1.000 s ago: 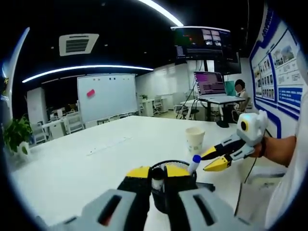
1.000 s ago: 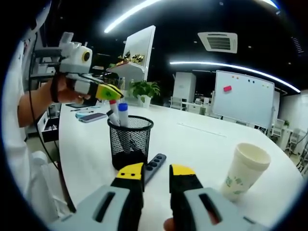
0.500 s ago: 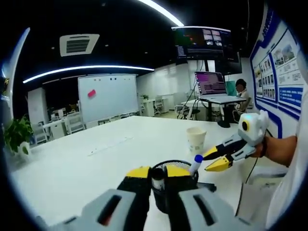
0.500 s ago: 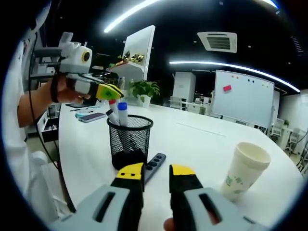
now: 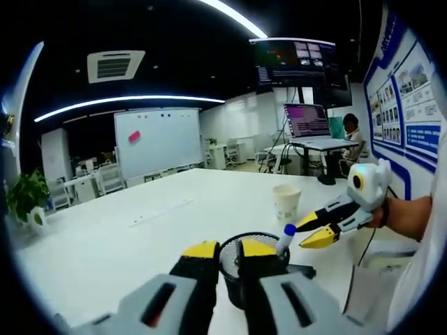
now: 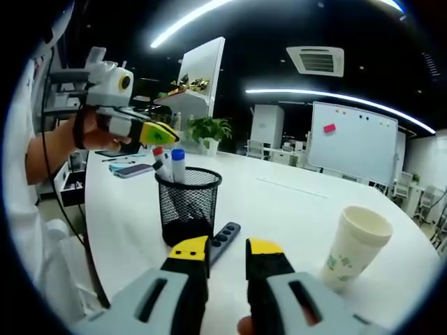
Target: Place the scattered laser pointers and whiteboard markers into the pen holder and stack the scattered paper cups together
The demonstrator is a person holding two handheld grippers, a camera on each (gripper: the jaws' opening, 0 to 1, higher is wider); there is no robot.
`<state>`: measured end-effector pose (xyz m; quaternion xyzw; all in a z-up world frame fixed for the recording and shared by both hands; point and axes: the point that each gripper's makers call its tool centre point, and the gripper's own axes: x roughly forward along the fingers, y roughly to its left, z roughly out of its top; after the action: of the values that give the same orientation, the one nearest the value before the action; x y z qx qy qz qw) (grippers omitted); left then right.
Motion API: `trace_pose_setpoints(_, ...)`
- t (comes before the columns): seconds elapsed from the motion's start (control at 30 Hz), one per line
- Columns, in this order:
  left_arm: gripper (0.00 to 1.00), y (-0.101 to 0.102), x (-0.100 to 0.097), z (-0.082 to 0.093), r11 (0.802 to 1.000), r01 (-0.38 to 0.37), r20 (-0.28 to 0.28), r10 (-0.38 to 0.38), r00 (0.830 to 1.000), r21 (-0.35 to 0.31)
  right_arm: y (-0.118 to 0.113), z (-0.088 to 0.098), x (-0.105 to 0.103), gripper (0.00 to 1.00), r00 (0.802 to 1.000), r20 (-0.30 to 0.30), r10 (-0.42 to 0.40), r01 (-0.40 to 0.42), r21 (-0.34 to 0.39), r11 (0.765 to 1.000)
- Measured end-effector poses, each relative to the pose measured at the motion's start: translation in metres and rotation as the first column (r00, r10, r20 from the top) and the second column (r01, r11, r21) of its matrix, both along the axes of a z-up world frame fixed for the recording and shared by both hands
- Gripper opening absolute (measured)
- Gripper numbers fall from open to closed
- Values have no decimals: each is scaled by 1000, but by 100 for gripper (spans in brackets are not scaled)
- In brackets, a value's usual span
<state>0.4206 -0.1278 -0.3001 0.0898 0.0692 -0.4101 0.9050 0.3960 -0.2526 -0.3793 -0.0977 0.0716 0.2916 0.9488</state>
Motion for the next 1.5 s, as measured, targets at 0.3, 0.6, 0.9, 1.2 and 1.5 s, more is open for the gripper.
trace_pose_setpoints(0.3, 19, 2, 2, 4, 1000, -11, 8, 11, 1000, -17, 1, 2, 1, 20, 1000, 3, 3, -3, -3, 1000)
trace_pose_setpoints(0.6, 27, 5, 1, 10, 999, -15, 15, 16, 1000, -45, 1, 3, 1, 20, 1000, 3, 5, -5, -7, 1000)
trace_pose_setpoints(0.9, 38, 5, 1, 9, 999, -19, 19, 20, 1000, -43, 3, 3, 2, 20, 1000, 3, 10, -10, -13, 1000)
trace_pose_setpoints(1.2, 53, 9, 1, 4, 999, -24, 9, 24, 1000, -21, 5, 2, 2, 20, 1000, 0, 13, -13, -13, 1000)
trace_pose_setpoints(1.5, 63, 14, 1, -1, 999, -46, -11, 46, 999, -4, 5, 1, 1, 20, 1000, -3, 13, -13, -11, 1000)
